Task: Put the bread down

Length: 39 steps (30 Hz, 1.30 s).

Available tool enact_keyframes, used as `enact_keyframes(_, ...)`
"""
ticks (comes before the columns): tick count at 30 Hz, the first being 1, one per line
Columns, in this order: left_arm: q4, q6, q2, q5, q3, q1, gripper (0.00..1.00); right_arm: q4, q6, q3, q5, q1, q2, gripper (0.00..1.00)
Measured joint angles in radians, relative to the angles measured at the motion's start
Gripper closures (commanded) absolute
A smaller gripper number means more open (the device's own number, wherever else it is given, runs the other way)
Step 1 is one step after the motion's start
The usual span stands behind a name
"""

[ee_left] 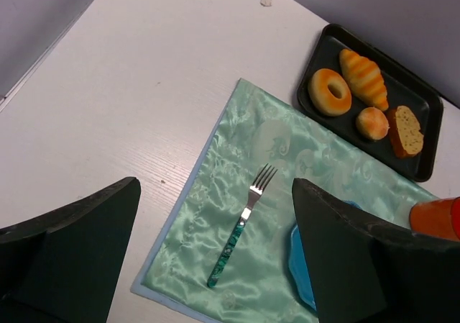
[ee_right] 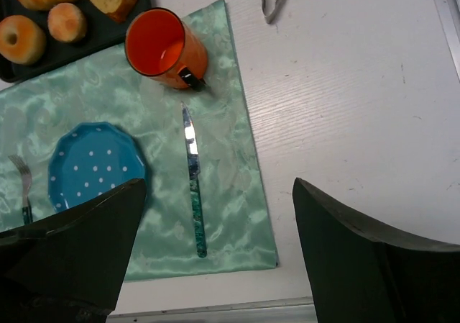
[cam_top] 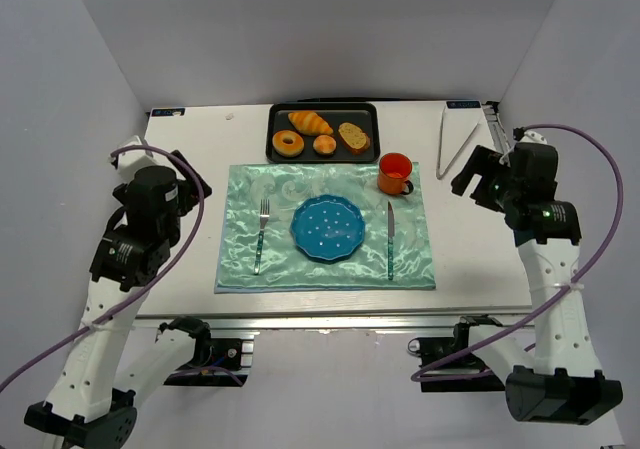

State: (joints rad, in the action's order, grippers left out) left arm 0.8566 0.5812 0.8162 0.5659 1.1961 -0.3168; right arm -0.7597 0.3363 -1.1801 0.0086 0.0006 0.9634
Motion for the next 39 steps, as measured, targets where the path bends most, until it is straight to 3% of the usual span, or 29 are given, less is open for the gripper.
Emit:
enact_keyframes(13, -0.058, -0.041, 0.238, 0.001, 0.079, 0.000, 0.02, 0.201, -0.002, -0.037, 0.033, 0.000, 0.279, 0.11)
enact_keyframes(18, -0.119, -0.090, 0.391, -0.008, 0.138, 0.000, 0.02, 0.258, -0.006, -0.215, 0.079, 0.000, 0.553, 0.11)
enact_keyframes(29, -0.169, -0.151, 0.689, -0.058, 0.241, 0.000, 0.02, 0.227, -0.040, -0.844, 0.215, 0.000, 1.239, 0.11)
enact_keyframes(33, -0.175, -0.159, 0.750, -0.063, 0.278, 0.000, 0.02, 0.204, -0.040, -0.956, 0.225, -0.001, 1.356, 0.11)
enact_keyframes(39, -0.175, -0.158, 0.792, -0.075, 0.290, 0.001, 0.02, 0.192, -0.032, -0.954, 0.225, -0.021, 1.396, 0.11)
